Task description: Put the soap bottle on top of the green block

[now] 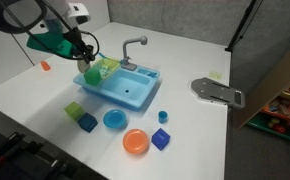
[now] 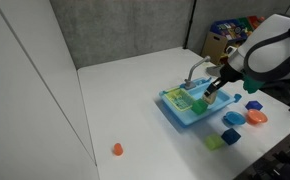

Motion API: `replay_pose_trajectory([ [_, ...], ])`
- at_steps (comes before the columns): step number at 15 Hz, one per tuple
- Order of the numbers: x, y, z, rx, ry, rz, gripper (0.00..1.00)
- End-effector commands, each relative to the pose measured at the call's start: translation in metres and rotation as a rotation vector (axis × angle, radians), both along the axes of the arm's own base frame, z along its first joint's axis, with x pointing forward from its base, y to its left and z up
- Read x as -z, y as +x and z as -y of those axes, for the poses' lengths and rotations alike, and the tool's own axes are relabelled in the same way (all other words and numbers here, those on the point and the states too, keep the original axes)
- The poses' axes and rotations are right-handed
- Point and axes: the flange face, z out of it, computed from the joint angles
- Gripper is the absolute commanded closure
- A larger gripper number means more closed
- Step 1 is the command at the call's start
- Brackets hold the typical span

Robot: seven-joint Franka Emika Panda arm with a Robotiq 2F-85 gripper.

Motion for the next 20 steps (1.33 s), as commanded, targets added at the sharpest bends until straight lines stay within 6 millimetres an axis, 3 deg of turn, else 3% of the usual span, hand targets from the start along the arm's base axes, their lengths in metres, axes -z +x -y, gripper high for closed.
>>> replay_pose_trajectory([
  [1,0.004,-0.003,-0.004,-0.05,-0.011,0.038,0.9],
  [16,0.03,0.002,0.004,-0.088,-0.059,0.071,0.88],
  [17,0.031,0.002,0.004,-0.088,-0.06,0.069,0.66],
  [18,0.032,0.002,0.005,-0.09,-0.061,0.066,0.56],
  [19,0.033,0.002,0.005,-0.092,-0.062,0.064,0.53],
  [20,0.034,0.002,0.005,-0.096,-0.064,0.062,0.38],
])
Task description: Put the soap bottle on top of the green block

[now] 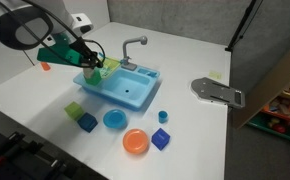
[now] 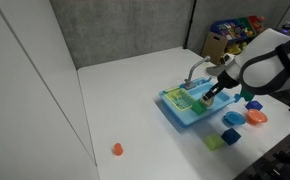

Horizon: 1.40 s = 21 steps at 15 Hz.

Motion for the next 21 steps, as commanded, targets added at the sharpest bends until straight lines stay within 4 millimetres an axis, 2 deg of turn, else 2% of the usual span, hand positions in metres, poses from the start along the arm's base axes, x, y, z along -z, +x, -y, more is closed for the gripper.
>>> replay_pose_trajectory([
  [1,0.001,0.003,0.001,-0.022,-0.015,0.01,0.3],
  [4,-0.002,0.005,0.001,-0.02,-0.01,0.009,0.06],
  [5,-0.004,0.005,0.001,-0.019,-0.008,0.008,0.01],
  [10,-0.028,0.01,0.001,-0.009,0.011,-0.026,0.0],
  [12,-0.044,0.012,0.002,-0.01,0.009,-0.046,0.0],
  [17,-0.1,0.015,0.009,-0.002,0.005,-0.066,0.0],
  [21,-0.155,0.012,0.027,0.01,-0.033,-0.053,0.0],
])
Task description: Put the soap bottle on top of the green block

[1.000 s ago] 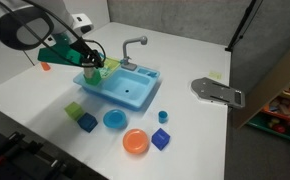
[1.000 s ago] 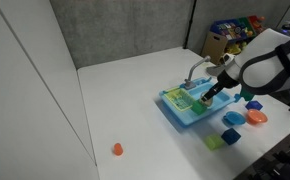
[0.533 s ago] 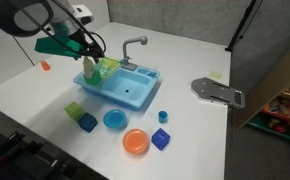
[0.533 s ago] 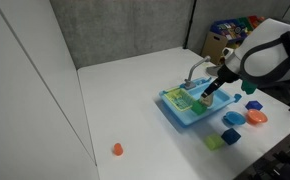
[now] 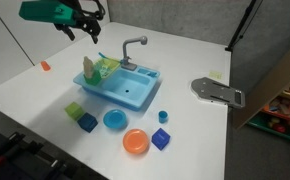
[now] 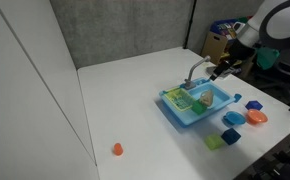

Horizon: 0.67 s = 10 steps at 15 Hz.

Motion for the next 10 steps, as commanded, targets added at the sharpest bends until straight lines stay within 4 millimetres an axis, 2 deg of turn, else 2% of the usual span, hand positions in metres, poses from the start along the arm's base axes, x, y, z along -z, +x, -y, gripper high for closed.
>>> replay_pose_trajectory([
  [1,-0.052,-0.007,0.014,0.019,-0.033,-0.001,0.0],
  [6,-0.109,-0.021,0.027,0.02,-0.037,-0.058,0.0],
  [10,-0.14,-0.031,0.032,0.027,-0.025,-0.148,0.0],
])
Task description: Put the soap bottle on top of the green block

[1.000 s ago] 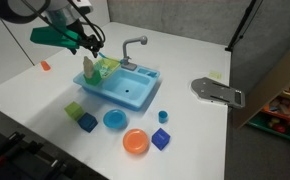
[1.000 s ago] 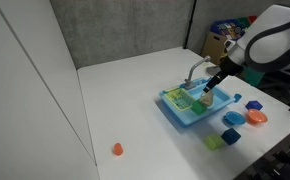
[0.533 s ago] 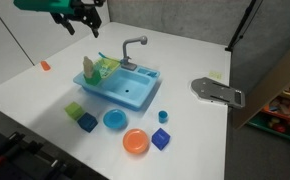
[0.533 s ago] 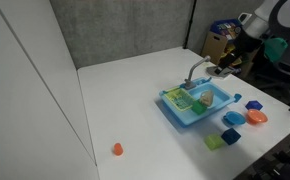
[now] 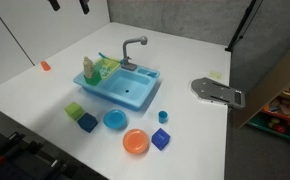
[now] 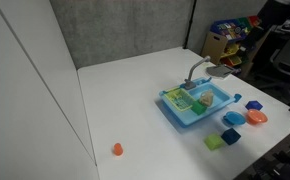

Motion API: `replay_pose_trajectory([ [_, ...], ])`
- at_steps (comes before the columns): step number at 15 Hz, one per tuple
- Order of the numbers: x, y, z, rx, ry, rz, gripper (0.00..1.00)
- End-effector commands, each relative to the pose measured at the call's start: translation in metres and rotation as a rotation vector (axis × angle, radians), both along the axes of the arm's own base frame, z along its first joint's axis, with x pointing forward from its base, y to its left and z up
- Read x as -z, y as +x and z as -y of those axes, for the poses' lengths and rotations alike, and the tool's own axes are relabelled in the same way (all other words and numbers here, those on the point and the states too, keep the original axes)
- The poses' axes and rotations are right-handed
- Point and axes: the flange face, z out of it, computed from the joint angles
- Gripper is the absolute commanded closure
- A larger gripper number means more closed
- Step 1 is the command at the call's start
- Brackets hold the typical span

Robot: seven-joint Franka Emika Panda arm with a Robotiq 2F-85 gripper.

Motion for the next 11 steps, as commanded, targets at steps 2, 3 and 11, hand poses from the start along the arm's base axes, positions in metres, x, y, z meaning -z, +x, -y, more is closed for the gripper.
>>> replay_pose_trajectory([
  [2,-0.034,-0.009,0.006,0.025,0.009,-0.114,0.0],
  [3,-0.039,-0.011,0.008,0.035,0.006,-0.133,0.0],
  [11,-0.046,-0.014,0.015,0.05,0.004,-0.17,0.0],
])
